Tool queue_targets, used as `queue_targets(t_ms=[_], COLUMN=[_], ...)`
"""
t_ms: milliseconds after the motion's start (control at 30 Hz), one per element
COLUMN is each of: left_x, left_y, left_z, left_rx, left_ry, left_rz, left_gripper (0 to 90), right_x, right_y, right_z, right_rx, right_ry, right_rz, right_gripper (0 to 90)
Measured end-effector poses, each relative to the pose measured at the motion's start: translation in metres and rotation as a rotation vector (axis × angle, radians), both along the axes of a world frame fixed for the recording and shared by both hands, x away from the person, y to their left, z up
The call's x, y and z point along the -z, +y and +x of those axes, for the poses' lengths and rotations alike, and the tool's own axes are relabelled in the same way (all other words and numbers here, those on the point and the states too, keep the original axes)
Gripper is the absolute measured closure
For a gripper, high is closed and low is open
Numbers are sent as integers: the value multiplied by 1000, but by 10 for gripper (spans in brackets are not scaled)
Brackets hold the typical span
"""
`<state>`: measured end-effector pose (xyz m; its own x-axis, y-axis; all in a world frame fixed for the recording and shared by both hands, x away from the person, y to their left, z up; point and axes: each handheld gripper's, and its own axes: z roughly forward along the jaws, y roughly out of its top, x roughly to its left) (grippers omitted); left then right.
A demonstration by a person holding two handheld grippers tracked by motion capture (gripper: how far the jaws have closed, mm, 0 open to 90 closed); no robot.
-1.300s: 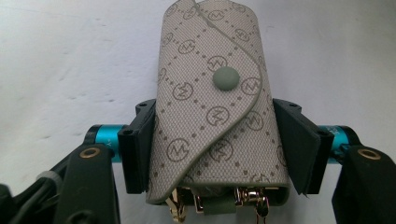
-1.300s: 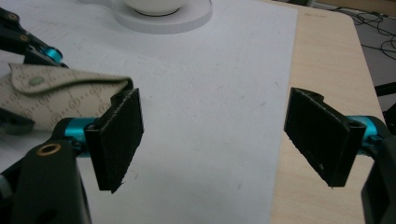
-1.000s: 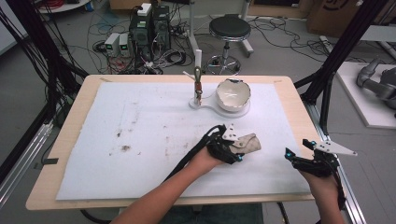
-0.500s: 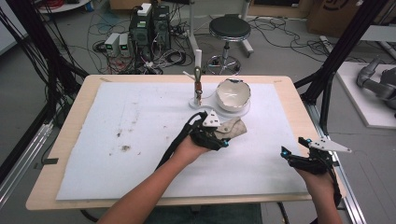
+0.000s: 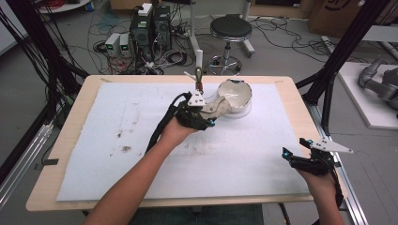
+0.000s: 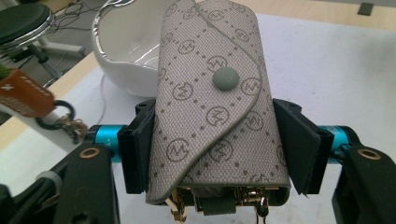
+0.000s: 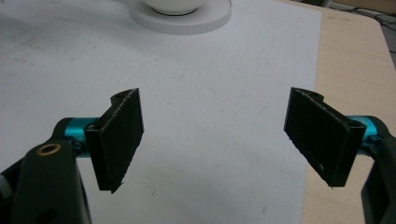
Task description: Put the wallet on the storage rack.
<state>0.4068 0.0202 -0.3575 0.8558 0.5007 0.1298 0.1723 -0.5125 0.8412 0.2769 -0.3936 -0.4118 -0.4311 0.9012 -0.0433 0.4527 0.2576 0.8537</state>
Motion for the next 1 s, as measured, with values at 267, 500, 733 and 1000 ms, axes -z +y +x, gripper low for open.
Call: queue_targets(t_ms=[267, 500, 733, 1000], left_x=[-10, -20, -16, -14], left_y=[-4, -19, -43, -73], left_z=[22, 45, 63, 79], left_rx=[13, 15, 24, 24], left_ry=[3, 14, 35, 47], left_rz=[40, 65, 112, 186], left_gripper=[356, 356, 356, 356], right_x=[1, 1, 2, 2], right_y=[0, -1, -3, -5], right_z=[-1, -2, -4, -4], right_rx=[-6, -4, -1, -3], right_ry=[4, 2, 10, 10], right_rz=[-5, 0, 6, 7], right_gripper=[202, 202, 202, 202])
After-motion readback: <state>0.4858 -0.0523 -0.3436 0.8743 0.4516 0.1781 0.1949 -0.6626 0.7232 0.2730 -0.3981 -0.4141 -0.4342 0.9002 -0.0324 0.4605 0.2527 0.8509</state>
